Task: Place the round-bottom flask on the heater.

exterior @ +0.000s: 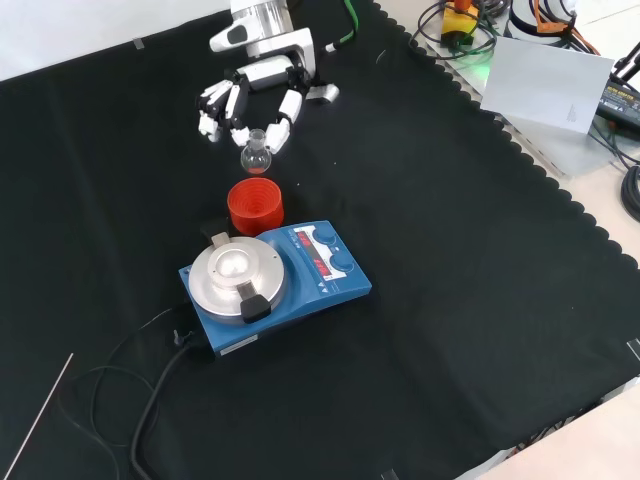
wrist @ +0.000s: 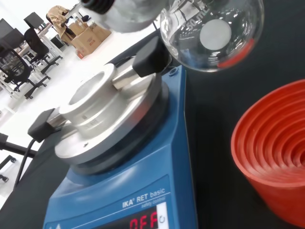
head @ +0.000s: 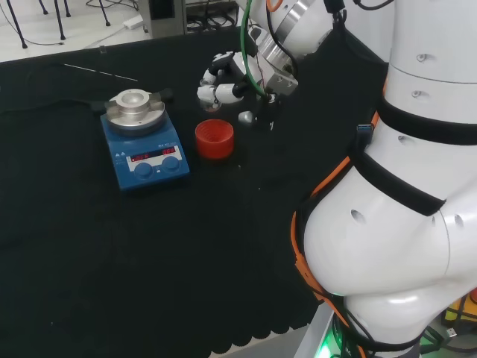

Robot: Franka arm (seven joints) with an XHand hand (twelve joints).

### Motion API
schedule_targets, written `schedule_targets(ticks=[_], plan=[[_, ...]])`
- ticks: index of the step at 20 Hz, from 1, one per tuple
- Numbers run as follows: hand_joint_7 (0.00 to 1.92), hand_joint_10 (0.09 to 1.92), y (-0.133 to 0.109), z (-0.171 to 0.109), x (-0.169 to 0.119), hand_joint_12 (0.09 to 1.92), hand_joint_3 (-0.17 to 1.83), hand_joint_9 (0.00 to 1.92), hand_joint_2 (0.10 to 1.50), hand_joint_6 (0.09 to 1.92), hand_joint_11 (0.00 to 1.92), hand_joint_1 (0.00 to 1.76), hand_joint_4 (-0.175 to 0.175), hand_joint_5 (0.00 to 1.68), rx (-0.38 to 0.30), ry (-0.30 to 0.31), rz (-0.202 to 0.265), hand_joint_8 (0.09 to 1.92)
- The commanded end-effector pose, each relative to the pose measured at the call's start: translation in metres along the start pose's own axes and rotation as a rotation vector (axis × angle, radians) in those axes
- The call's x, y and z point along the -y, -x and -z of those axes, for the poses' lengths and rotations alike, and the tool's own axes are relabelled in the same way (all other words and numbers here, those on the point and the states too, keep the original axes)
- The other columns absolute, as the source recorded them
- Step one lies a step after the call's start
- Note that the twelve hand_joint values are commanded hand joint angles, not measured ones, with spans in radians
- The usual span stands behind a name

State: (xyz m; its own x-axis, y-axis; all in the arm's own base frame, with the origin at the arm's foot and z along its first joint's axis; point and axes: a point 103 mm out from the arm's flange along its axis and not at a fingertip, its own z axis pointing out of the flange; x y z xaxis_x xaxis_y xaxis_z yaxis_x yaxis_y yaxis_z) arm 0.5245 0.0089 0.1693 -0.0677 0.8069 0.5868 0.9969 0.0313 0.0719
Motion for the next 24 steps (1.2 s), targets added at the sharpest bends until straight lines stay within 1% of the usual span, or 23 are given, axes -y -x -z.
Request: schedule_targets(ticks=[1,5,13,16,24], plan=[[0.4,0.53,-0.006,0.004,0.004,1.32,0.09,0.58,1.0,0.79,0.16,1.06,0.175,1.12,0.002,-0.01,0.005,0.54],[0.4,0.53,-0.015,0.006,-0.004,1.32,0.09,0.58,1.0,0.79,0.16,1.06,0.175,1.12,0.001,-0.027,0.011,0.54],[0.4,0.53,-0.04,0.005,-0.032,1.32,0.09,0.58,1.0,0.78,0.16,1.06,0.175,1.13,-0.005,-0.037,0.053,0.54],[0.4,0.53,-0.054,0.001,-0.047,1.32,0.09,0.58,1.0,0.78,0.16,1.06,0.175,1.13,-0.004,-0.048,0.072,0.54],[0.41,0.53,-0.08,-0.016,-0.077,1.32,0.09,0.58,1.0,0.77,0.16,1.07,0.175,1.13,-0.005,-0.08,0.118,0.54]])
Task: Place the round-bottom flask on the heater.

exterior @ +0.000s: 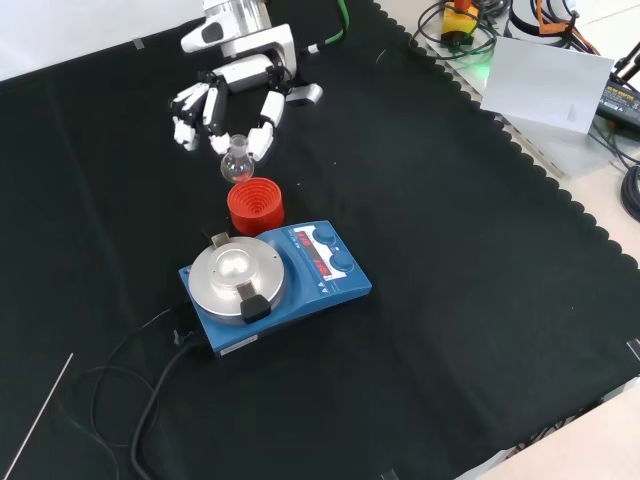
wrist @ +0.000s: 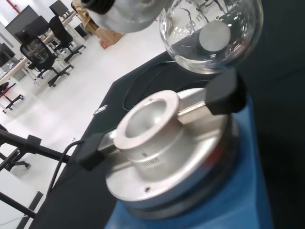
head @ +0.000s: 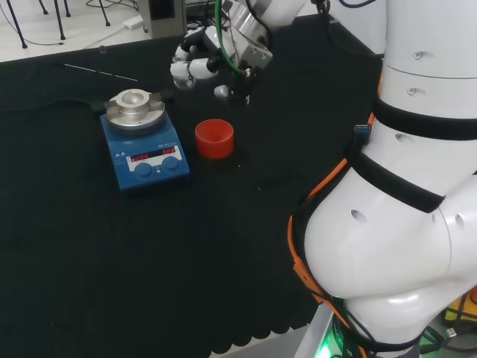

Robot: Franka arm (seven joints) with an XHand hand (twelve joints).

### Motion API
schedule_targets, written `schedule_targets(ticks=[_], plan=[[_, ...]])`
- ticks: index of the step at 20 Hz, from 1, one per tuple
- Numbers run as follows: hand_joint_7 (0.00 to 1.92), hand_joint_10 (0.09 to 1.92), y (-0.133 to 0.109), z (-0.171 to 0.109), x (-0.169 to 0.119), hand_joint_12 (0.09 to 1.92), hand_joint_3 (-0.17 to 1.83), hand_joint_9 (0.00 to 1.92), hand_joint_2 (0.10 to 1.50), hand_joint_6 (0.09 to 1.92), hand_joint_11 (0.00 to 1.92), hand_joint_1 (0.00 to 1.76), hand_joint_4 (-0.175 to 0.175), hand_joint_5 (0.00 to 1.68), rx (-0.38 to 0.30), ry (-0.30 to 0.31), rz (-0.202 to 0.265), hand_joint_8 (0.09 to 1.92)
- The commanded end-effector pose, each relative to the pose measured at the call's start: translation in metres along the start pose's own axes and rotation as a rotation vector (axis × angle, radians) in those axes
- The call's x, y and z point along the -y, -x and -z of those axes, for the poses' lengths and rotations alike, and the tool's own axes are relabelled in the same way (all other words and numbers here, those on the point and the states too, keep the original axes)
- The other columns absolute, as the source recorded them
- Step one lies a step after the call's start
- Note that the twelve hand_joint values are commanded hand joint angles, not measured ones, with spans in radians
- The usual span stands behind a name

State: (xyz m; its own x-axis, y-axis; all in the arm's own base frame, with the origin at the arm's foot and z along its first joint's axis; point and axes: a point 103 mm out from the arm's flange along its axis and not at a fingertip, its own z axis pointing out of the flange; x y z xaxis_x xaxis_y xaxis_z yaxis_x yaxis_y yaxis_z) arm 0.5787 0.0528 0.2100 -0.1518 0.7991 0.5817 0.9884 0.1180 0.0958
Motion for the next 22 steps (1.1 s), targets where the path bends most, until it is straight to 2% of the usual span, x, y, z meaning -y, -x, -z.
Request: schedule_targets(ticks=[1,11,22], plan=[[0.41,0.53,-0.025,-0.023,-0.024,1.32,0.09,0.58,1.0,0.77,0.16,1.07,0.175,1.13,-0.004,-0.052,0.038,0.54],[0.4,0.53,-0.05,-0.043,-0.046,1.32,0.09,0.58,0.99,0.77,0.16,1.07,0.175,1.14,-0.02,-0.084,0.082,0.53],[0.4,0.53,-0.068,-0.064,-0.048,1.32,0.1,0.59,0.99,0.76,0.16,1.07,0.175,1.14,-0.033,-0.117,0.111,0.53]])
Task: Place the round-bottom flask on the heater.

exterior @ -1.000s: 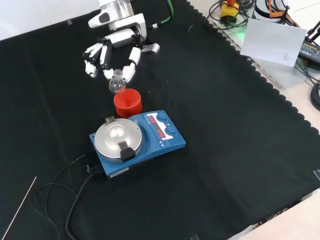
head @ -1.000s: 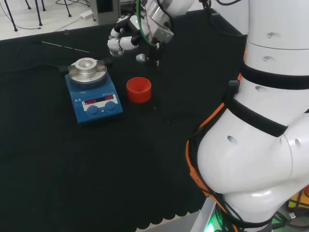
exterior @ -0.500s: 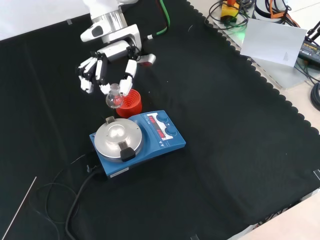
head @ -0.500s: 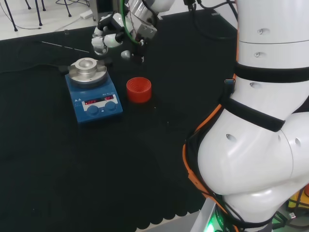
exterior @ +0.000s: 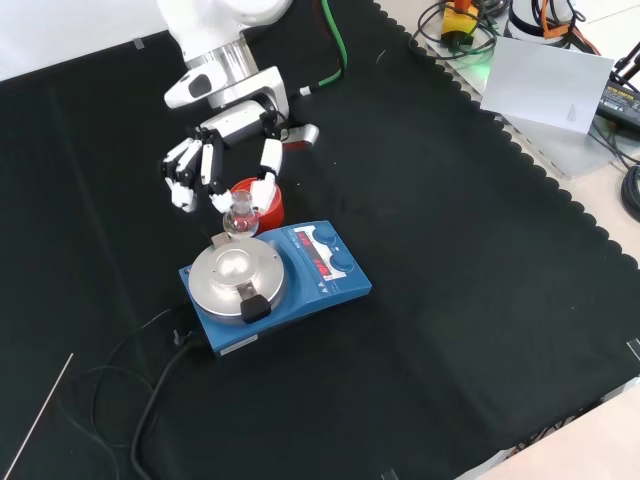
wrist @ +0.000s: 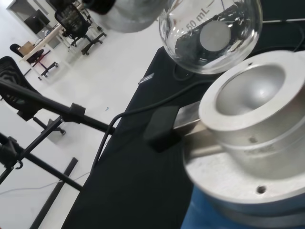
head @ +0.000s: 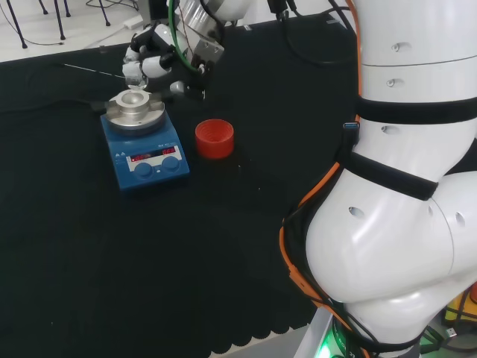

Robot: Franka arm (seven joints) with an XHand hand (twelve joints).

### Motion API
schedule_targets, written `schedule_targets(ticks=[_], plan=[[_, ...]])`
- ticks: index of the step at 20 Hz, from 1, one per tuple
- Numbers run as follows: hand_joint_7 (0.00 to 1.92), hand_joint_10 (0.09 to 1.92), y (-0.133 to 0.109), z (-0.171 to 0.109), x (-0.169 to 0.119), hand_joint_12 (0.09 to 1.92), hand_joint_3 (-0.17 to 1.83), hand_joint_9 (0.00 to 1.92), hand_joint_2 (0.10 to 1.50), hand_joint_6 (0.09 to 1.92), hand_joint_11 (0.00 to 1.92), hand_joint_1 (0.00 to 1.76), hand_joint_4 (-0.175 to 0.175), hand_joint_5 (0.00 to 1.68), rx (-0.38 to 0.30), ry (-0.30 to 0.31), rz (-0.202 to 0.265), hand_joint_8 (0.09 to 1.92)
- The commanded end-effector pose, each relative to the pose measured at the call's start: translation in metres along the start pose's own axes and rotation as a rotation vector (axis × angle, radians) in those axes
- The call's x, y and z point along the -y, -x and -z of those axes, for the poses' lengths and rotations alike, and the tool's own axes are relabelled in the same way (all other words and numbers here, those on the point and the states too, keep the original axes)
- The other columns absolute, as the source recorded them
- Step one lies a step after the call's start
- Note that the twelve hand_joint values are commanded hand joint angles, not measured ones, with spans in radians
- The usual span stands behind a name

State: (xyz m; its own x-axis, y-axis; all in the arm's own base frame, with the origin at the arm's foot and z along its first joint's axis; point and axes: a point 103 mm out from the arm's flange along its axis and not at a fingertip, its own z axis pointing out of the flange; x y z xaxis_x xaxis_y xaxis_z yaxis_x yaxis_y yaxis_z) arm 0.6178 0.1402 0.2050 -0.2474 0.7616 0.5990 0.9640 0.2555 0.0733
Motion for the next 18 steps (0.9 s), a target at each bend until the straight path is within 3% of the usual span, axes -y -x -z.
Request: schedule_targets(ticks=[1,18], plan=[[0.4,0.53,-0.007,-0.01,-0.002,1.32,0.1,0.59,0.99,0.76,0.16,1.07,0.175,1.14,-0.001,-0.02,0.015,0.53],[0.41,0.52,0.005,-0.02,-0.019,1.32,0.1,0.59,0.99,0.75,0.17,1.07,0.175,1.14,-0.009,-0.046,0.011,0.53]])
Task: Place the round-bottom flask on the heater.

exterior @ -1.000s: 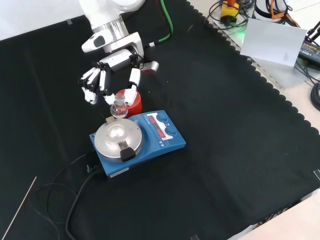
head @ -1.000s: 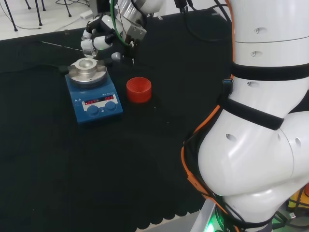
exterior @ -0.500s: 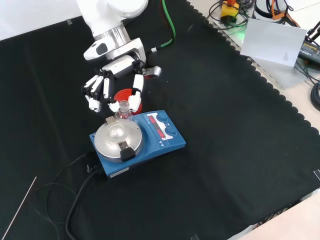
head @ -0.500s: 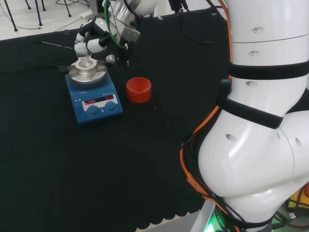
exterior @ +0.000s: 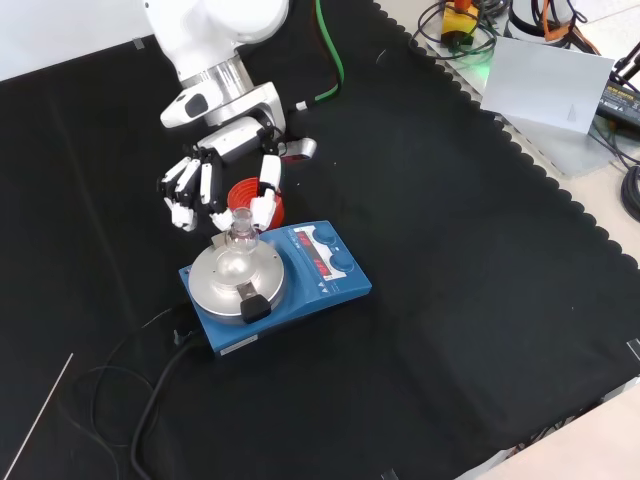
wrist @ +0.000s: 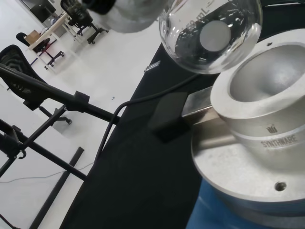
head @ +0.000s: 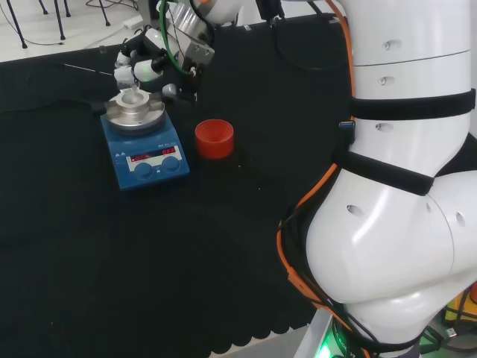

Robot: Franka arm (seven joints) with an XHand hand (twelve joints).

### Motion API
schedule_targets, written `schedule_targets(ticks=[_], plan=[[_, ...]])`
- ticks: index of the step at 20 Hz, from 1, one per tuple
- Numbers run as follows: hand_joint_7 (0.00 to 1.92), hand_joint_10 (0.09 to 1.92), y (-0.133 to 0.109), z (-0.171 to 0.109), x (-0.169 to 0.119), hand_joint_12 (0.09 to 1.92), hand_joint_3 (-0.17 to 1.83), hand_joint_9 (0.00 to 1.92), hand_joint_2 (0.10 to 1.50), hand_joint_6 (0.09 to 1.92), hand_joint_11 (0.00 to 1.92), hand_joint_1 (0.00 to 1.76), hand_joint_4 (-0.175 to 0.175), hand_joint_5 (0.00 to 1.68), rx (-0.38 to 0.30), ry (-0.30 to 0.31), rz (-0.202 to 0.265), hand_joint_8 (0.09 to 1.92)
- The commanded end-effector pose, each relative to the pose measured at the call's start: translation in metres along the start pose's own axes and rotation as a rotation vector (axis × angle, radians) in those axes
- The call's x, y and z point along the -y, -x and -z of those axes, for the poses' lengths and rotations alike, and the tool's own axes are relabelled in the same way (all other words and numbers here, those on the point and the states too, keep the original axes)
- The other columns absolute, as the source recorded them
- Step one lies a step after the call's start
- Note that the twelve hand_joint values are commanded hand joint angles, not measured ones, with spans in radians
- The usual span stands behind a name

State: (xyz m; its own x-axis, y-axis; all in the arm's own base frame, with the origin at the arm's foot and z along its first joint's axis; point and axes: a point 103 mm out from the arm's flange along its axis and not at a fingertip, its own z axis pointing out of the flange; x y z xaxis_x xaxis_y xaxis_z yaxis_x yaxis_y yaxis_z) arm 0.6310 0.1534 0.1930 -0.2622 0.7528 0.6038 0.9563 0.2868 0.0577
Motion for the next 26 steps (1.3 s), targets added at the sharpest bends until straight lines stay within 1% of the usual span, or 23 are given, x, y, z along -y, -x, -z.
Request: schedule_targets(ticks=[1,4,12,16,26], plan=[[0.41,0.52,0.006,-0.005,-0.006,1.32,0.1,0.59,0.99,0.75,0.17,1.07,0.175,1.14,-0.003,-0.016,-0.007,0.53],[0.41,0.52,0.01,-0.007,-0.008,1.32,0.1,0.59,0.99,0.75,0.17,1.07,0.175,1.14,-0.011,-0.009,-0.003,0.53],[0.41,0.52,0.015,-0.015,-0.01,1.32,0.1,0.59,0.99,0.75,0.17,1.07,0.175,1.15,-0.007,-0.015,-0.008,0.53],[0.41,0.52,0.023,-0.015,-0.01,1.32,0.11,0.59,0.99,0.75,0.18,1.07,0.175,1.15,-0.009,-0.012,-0.015,0.53],[0.42,0.52,0.028,-0.019,-0.009,1.32,0.11,0.6,0.98,0.75,0.18,1.07,0.175,1.15,-0.015,-0.019,-0.026,0.53]])
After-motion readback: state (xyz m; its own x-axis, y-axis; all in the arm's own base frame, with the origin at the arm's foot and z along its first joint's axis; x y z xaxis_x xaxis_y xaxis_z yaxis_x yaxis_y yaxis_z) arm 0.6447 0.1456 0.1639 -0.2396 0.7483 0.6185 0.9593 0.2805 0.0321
